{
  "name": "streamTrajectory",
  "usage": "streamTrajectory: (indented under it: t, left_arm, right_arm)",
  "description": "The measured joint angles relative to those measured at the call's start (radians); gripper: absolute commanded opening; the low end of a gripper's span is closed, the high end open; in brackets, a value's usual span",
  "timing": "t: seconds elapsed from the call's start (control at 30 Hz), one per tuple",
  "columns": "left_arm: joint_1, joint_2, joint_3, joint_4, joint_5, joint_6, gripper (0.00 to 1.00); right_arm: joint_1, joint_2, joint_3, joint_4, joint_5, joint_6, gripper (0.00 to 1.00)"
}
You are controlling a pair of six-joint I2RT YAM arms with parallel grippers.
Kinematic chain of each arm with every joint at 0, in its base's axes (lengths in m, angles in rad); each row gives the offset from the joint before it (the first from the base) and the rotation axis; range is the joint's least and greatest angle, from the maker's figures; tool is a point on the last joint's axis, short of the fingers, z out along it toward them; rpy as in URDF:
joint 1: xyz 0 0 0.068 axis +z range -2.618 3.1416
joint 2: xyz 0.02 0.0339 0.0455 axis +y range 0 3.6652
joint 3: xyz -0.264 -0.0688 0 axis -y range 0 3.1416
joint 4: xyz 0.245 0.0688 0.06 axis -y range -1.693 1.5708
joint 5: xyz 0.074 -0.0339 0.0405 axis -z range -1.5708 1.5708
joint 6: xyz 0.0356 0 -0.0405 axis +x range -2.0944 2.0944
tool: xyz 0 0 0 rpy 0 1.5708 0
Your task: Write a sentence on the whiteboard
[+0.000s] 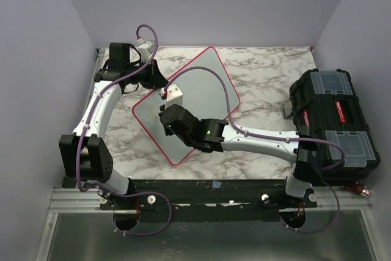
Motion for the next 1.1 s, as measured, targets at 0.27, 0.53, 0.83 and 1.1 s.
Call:
streamTrajectory:
  t: [0.27, 0.53, 0.83, 1.1]
  left_arm:
    - [0.0, 0.0, 0.0, 0.0, -0.003, 0.001, 0.0]
    - [0.0, 0.0, 0.0, 0.0, -0.003, 0.001, 0.0]
    - [0.0, 0.0, 0.0, 0.0, -0.003, 0.001, 0.0]
    - [-0.005, -0.003, 0.0, 0.0, -0.003, -0.003, 0.0]
  right_arm:
    - [0.0, -0.011, -0.025, -0.005, 0.008, 0.011, 0.01]
    - [0.0, -0.023, -0.046, -0.005, -0.031, 0.019, 0.01]
    - [0.0, -0.023, -0.047, -0.005, -0.111, 0.018, 0.01]
    - [-0.001, -0.022, -0.012, -0.009, -0.138, 0.015, 0.01]
